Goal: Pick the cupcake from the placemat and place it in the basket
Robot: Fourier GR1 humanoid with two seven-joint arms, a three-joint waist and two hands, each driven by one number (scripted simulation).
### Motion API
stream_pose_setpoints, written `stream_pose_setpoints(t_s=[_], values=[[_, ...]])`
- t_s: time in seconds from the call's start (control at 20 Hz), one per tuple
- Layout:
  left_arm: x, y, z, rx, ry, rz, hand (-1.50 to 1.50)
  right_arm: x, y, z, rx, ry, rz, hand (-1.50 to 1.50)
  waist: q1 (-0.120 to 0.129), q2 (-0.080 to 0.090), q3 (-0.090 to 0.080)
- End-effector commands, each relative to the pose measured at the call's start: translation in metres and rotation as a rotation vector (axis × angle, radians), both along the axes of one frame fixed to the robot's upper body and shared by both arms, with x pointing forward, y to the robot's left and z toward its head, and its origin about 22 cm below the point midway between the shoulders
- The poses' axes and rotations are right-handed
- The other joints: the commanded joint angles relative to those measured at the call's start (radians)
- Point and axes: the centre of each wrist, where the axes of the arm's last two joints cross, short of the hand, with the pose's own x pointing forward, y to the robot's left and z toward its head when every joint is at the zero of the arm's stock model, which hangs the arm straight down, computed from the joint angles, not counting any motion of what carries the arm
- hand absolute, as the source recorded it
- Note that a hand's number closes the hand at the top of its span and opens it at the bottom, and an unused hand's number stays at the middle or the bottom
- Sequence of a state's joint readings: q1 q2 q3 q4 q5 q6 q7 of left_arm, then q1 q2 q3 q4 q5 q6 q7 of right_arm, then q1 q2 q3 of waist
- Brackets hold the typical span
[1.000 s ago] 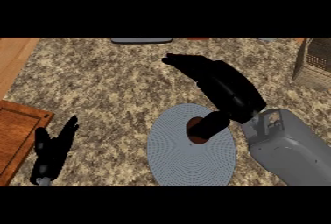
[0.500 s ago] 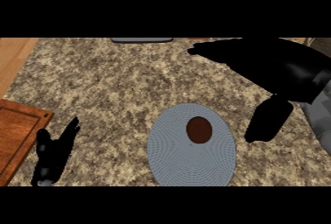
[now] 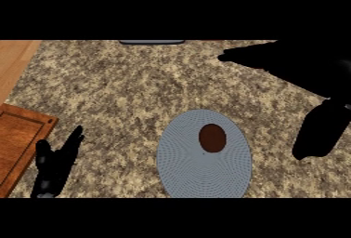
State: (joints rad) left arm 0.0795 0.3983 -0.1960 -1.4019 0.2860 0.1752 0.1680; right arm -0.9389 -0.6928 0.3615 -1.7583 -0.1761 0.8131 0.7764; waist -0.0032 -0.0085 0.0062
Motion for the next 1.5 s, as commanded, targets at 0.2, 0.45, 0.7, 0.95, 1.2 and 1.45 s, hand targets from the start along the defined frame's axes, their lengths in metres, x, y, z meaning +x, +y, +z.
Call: stream_pose_setpoints(t_s=[0.2,0.45,0.7,0.95,1.2,1.45], values=[[-0.024,-0.001,-0.013,-0.02,0.1,0.006,0.0,-0.003,0.009,-0.025,0.023,0.013,-0.016,-1.5,0.015,0.007,-0.006],[-0.004,-0.01,-0.021,-0.024,0.099,0.003,0.0,-0.007,0.02,-0.069,0.065,0.038,0.001,-1.5,0.008,0.012,-0.006],[-0.023,0.002,-0.022,-0.037,0.102,0.0,0.0,-0.01,0.038,-0.09,0.051,0.03,-0.025,-1.5,0.015,0.009,-0.007],[0.001,-0.022,-0.016,-0.009,0.12,-0.019,0.0,0.012,0.018,-0.118,-0.03,0.041,-0.031,-1.5,0.012,0.014,-0.006],[0.001,0.005,-0.014,-0.01,0.095,0.009,0.0,0.006,0.027,-0.149,0.0,0.036,-0.018,-1.5,0.008,0.01,-0.006],[-0.011,0.001,-0.028,-0.032,0.103,-0.008,0.0,0.007,0.011,-0.177,0.006,0.035,-0.025,-1.5,0.005,0.011,-0.006]])
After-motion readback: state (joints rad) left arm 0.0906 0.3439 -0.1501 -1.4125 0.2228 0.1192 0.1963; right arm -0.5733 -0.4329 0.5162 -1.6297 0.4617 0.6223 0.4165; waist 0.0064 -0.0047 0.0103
